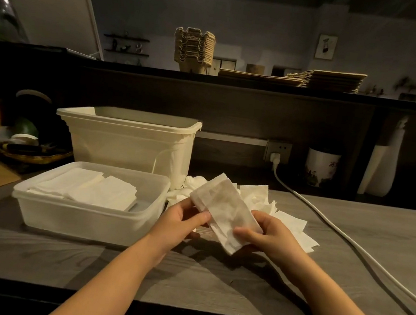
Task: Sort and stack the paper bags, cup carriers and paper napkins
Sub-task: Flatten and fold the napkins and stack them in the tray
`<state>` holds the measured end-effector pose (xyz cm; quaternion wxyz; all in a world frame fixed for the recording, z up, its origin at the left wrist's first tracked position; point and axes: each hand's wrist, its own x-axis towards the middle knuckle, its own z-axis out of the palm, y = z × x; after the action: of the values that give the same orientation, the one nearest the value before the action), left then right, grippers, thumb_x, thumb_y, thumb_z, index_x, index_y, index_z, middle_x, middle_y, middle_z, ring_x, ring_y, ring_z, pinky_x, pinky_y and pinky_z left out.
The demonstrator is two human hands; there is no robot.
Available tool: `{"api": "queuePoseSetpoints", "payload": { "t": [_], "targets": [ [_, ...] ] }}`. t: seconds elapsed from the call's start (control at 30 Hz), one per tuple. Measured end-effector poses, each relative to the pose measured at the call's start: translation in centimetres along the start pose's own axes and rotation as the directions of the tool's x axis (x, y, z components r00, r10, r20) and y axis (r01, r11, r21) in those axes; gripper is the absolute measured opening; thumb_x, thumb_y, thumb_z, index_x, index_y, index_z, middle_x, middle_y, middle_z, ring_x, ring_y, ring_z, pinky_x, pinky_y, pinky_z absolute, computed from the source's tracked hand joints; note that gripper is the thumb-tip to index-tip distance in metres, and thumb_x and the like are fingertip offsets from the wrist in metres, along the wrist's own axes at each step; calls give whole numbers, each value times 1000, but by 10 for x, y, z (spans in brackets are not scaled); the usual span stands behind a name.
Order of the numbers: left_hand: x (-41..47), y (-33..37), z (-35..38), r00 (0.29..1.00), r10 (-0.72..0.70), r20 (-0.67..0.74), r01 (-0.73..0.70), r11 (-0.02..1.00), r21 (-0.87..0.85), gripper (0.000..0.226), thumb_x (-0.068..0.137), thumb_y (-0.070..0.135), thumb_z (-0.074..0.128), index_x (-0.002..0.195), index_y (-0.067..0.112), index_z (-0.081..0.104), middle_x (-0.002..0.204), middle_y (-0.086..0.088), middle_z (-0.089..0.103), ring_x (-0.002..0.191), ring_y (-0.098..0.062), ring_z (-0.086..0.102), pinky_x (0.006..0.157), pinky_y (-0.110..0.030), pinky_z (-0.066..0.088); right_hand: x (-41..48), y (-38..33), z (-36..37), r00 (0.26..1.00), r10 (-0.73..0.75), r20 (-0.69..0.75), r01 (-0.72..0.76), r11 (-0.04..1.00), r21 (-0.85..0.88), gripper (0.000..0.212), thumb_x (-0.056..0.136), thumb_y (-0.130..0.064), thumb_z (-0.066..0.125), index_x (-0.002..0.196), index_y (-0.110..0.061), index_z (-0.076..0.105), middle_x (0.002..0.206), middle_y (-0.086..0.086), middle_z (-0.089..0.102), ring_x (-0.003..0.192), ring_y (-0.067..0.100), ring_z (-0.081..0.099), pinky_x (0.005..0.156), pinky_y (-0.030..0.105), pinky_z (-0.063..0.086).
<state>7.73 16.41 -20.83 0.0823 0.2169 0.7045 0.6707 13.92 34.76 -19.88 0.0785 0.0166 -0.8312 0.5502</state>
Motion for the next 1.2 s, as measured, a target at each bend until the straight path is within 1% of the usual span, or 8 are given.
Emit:
{"api": "queuePoseSetpoints", "payload": {
  "t": [0.17,0.3,0.43,0.57,0.63,0.77,0.87,1.2],
  "targets": [
    [-1,0,10,1000,5,15,-5,1000,17,18,95,30,50,111,36,53,112,14,61,107,-5,56,92,-25,46,-1,-1,5,993,10,117,-9,1000,-10,20,85,-26,65,104,-26,60,102,-4,68,92,13,67,84,30,55],
    [2,3,19,998,-12,59,21,988,-155,44,83,59,40,122,41,46,129,10,53,121,-14,48,107,-38,36,2,1,6,998,13,69,-19,996,87,21,84,-28,66,104,-26,58,101,-4,69,89,12,68,83,29,56],
    [7,9,37,1000,16,10,-15,991,-136,48,89,41,54,133,30,38,120,10,54,112,-13,53,91,-30,49,3,5,8,995,-15,97,8,997,76,26,84,-27,66,108,-26,57,103,-5,70,91,9,68,85,30,55],
    [11,9,52,987,59,-150,-73,994,-86,15,99,27,42,112,34,46,104,11,57,95,-5,57,77,-20,51,3,7,11,996,-73,51,69,994,82,42,86,-35,61,125,-26,49,115,-9,64,102,7,63,88,29,54],
    [8,6,57,971,168,-168,-162,986,51,14,100,25,38,105,38,42,97,19,53,91,2,53,65,-8,44,3,6,12,996,-91,-21,93,982,166,29,92,-33,51,121,-33,47,112,-13,61,98,3,61,76,19,54],
    [7,-2,63,953,263,-151,-250,963,96,26,101,20,36,125,28,38,107,11,53,97,0,52,67,-2,43,2,3,13,983,-162,-90,170,981,96,21,99,-24,40,99,-45,40,102,-24,50,90,-6,53,69,12,47],
    [6,-4,64,946,301,-123,-294,953,71,26,98,22,42,114,42,35,116,9,51,107,-3,51,76,-4,44,3,3,15,971,-215,-109,225,970,94,23,99,-20,40,101,-43,40,104,-23,50,91,-12,52,73,7,46],
    [5,-8,61,970,239,-34,-232,962,140,47,90,25,58,108,53,24,124,7,36,109,-8,46,76,-14,48,2,5,9,968,-157,-196,187,971,146,19,94,-11,51,102,-28,55,105,-4,64,99,14,63,81,35,57]
  ]
}}
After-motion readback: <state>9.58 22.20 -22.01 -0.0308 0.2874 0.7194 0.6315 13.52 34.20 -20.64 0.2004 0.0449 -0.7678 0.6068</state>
